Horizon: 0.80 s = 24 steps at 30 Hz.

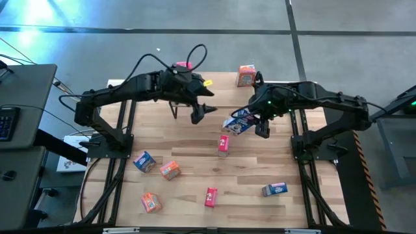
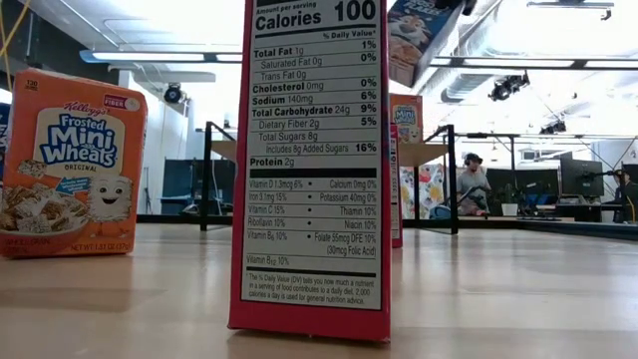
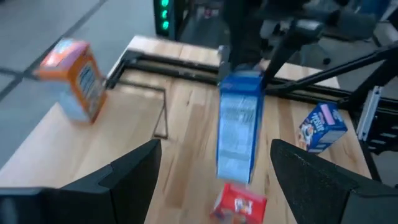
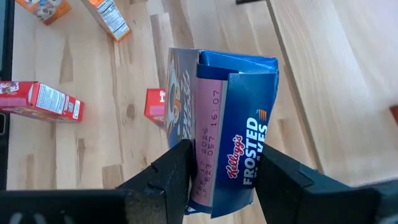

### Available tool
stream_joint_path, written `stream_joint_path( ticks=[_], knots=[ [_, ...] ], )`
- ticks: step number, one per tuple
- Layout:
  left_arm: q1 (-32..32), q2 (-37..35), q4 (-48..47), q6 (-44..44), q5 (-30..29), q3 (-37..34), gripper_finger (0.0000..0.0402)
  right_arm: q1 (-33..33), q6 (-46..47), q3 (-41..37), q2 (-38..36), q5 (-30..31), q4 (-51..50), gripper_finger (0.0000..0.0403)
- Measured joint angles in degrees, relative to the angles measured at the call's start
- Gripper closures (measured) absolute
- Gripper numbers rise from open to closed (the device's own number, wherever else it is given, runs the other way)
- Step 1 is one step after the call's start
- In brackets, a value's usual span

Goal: Stack cereal on shelf
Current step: Put the top blue cereal box on the shelf

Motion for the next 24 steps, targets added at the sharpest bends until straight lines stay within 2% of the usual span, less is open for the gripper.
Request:
stream_joint_path(
  ticks=[11,24],
  knots=[
    [-3.2,2.5,-0.7,5.6,0.2,-0.1,0.0108,0.0,-6.9,3.8,5.4,-0.2,1.0,0.0254],
    [-4.9,4.8,0.5,2.3,-0.2,-0.1,0.0108,0.0,-10.9,3.9,6.3,-1.0,6.5,0.0254]
  ],
)
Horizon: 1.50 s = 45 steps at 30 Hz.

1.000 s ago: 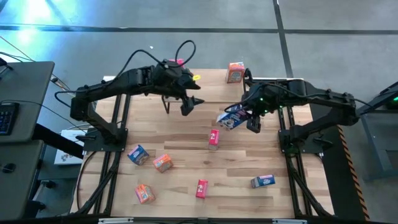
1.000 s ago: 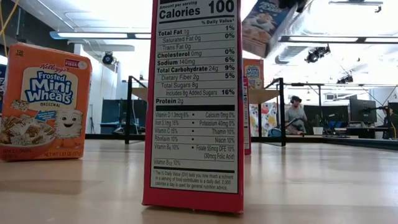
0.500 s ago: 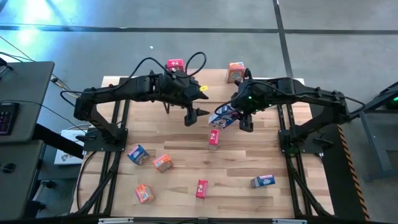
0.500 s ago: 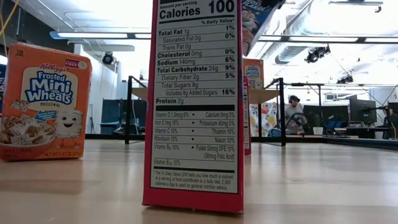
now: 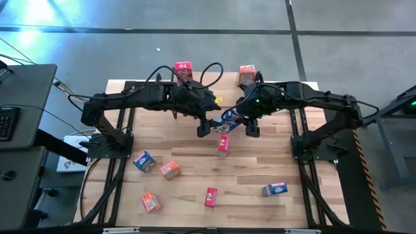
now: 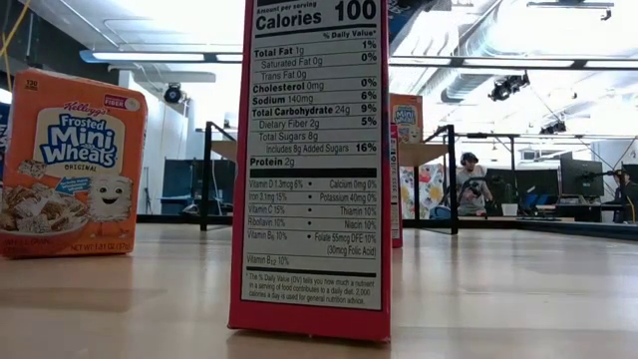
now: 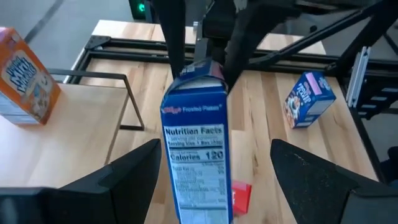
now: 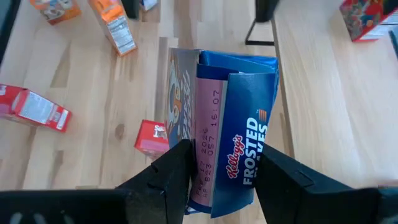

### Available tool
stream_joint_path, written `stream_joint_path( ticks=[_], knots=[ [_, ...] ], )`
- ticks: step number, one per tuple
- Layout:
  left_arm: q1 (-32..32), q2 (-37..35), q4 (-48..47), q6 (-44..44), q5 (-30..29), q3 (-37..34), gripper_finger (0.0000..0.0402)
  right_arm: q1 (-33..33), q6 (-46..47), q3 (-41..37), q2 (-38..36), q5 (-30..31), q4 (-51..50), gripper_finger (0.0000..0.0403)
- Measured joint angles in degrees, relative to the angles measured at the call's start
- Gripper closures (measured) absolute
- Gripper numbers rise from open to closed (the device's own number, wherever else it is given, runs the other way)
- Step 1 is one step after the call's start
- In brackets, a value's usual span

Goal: Stack cereal on shelf
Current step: Put the top blue cereal box on the shelf

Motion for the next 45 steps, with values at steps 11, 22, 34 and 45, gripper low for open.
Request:
stream_joint_path(
  ticks=[11,22,34,45],
  knots=[
    [0.0,1.0,3.2,-1.6,-2.2,0.0,0.0108,0.0,0.0,0.0,0.0,-1.1,1.4,0.0254],
    [0.2,1.2,4.2,-2.6,-3.8,0.0,0.0108,0.0,-1.4,0.0,0.0,-3.7,4.0,0.0254],
    [0.1,1.2,3.8,-3.2,-3.6,0.0,0.0108,0.1,-1.3,0.0,0.0,-5.1,5.5,0.0254],
    [0.2,1.2,3.5,-3.1,-2.4,0.0,0.0150,0.1,-1.3,0.0,0.0,-5.0,5.8,0.0254]
  ],
)
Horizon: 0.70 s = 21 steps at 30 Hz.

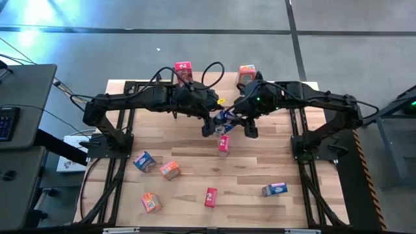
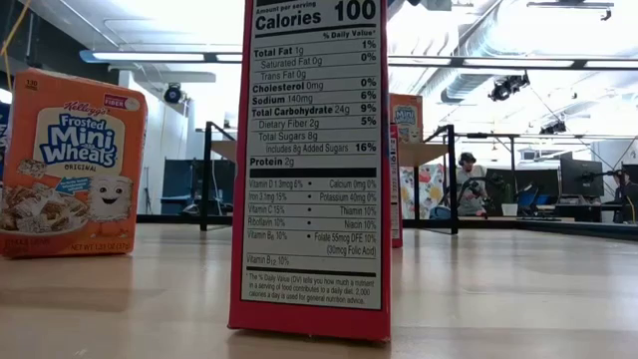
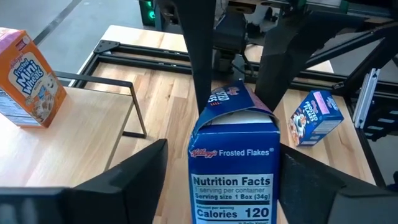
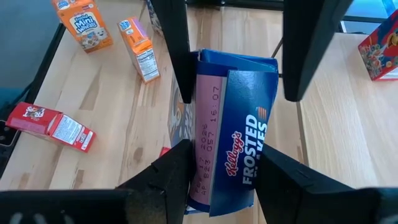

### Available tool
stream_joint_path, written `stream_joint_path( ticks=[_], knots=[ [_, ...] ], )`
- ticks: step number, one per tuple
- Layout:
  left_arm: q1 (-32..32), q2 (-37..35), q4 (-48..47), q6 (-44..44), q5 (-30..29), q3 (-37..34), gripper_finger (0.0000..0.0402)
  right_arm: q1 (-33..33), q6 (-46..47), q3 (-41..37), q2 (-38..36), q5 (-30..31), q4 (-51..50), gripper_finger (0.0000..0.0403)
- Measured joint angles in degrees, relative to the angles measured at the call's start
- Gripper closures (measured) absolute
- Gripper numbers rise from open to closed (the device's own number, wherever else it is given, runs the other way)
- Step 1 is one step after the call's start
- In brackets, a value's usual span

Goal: Stack cereal on shelf
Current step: Put the top blue cereal box on the shelf

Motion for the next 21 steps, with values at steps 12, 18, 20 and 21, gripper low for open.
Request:
stream_joint_path(
  ticks=[12,18,20,21],
  knots=[
    [0.0,0.0,0.0,0.1,-0.1,0.0,0.0219,0.0,0.0,0.0,0.0,2.0,0.1,0.0254],
    [0.0,0.0,0.0,0.1,-0.2,0.0,0.0232,0.0,0.3,0.0,0.0,3.7,0.0,0.0254],
    [0.0,0.0,0.0,0.1,-0.2,0.0,0.0234,0.0,0.3,0.0,0.0,3.2,-0.1,0.0254],
    [0.0,0.0,0.0,0.1,-0.2,0.0,0.0235,0.0,0.3,0.0,0.0,2.7,-0.2,0.0254]
  ],
)
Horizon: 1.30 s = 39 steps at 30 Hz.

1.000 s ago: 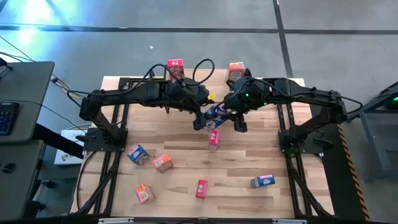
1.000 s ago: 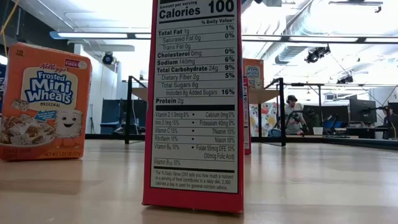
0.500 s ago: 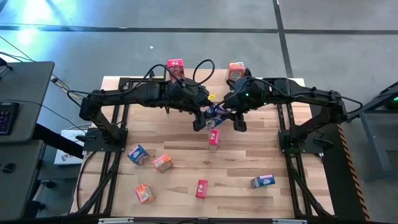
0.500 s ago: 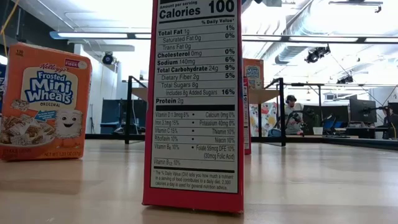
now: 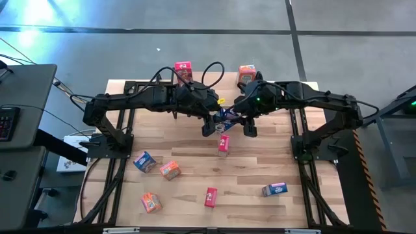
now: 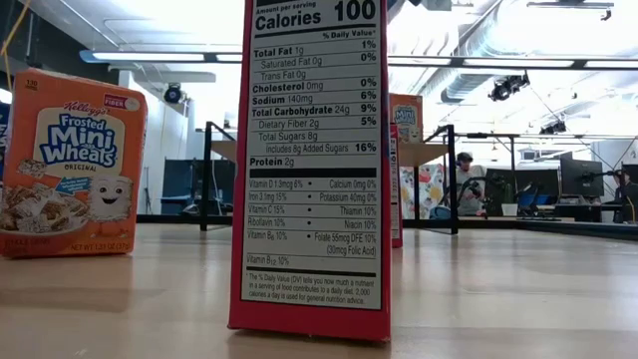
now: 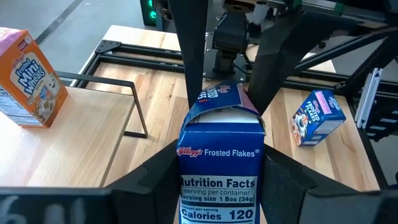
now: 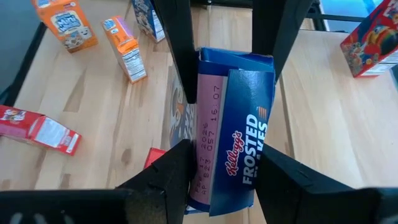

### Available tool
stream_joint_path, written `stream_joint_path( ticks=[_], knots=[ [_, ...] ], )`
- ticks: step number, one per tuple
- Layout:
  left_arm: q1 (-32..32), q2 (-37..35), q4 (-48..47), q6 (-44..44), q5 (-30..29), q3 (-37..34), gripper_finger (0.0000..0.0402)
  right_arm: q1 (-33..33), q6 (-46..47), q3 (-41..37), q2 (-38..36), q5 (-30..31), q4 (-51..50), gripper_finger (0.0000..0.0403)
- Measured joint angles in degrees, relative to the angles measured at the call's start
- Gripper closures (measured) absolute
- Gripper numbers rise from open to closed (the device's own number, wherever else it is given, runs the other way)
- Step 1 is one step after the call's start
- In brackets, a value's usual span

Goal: Stack cereal on shelf
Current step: Put the top blue cereal box on the shelf

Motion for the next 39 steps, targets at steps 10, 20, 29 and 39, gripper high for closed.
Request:
stream_joint_path(
  ticks=[10,20,29,39],
  knots=[
    [0.0,0.0,0.0,1.8,0.1,0.0,0.0237,0.0,-1.2,0.0,0.0,0.0,-1.7,0.0218],
    [0.0,-0.2,0.0,4.0,0.0,0.0,0.0237,0.3,0.0,0.0,-0.6,2.1,-4.5,0.0145],
    [0.3,-0.8,-0.1,5.4,0.0,0.0,0.0237,0.3,0.3,-0.1,-6.5,-0.9,-5.4,0.0144],
    [2.2,-2.5,0.1,6.3,0.1,0.0,0.0237,0.3,-0.3,-0.2,-15.5,-1.4,-4.9,0.0143]
  ],
)
